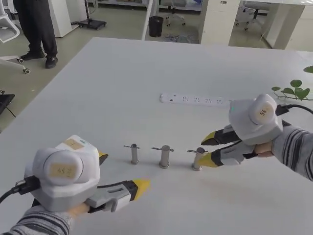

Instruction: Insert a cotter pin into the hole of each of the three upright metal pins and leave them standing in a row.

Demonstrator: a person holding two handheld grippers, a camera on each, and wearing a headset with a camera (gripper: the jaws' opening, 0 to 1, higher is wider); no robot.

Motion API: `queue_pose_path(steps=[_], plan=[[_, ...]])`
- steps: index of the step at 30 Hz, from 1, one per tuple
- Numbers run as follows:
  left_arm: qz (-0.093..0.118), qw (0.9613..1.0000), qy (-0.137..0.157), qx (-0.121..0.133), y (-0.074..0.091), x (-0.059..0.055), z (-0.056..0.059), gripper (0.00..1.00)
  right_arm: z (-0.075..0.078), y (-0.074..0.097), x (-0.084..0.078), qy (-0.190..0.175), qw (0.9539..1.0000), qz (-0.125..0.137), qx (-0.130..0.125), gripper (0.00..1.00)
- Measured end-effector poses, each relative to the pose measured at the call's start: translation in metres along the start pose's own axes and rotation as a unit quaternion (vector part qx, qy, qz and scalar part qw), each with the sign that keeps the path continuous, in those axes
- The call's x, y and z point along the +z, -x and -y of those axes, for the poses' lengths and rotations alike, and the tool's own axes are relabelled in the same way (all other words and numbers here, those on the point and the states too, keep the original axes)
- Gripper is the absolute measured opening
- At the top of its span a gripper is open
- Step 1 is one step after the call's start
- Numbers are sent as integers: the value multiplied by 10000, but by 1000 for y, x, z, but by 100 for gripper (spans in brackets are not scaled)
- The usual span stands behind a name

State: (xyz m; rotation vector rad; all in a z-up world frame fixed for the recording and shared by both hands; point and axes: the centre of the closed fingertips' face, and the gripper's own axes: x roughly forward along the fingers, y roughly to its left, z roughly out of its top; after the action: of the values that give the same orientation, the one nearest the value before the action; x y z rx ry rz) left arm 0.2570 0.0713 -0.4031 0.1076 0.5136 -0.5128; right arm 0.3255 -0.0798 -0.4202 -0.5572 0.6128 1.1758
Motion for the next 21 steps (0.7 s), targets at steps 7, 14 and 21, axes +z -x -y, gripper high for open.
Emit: queue_pose_path(steps=[7, 14, 21], plan=[[34, 9999, -99, -10, 4, 9, -8, 66, -7, 19, 9, -800, 9949, 356, -494, 44], [137, 9998, 135, -102, 4, 18, -7, 68, -26, 24, 10, -1050, 9910, 327, -765, 53], [61, 9995, 226, -234, 4, 15, 0, 72, -40, 22, 6, -1396, 9845, 290, -1019, 57]])
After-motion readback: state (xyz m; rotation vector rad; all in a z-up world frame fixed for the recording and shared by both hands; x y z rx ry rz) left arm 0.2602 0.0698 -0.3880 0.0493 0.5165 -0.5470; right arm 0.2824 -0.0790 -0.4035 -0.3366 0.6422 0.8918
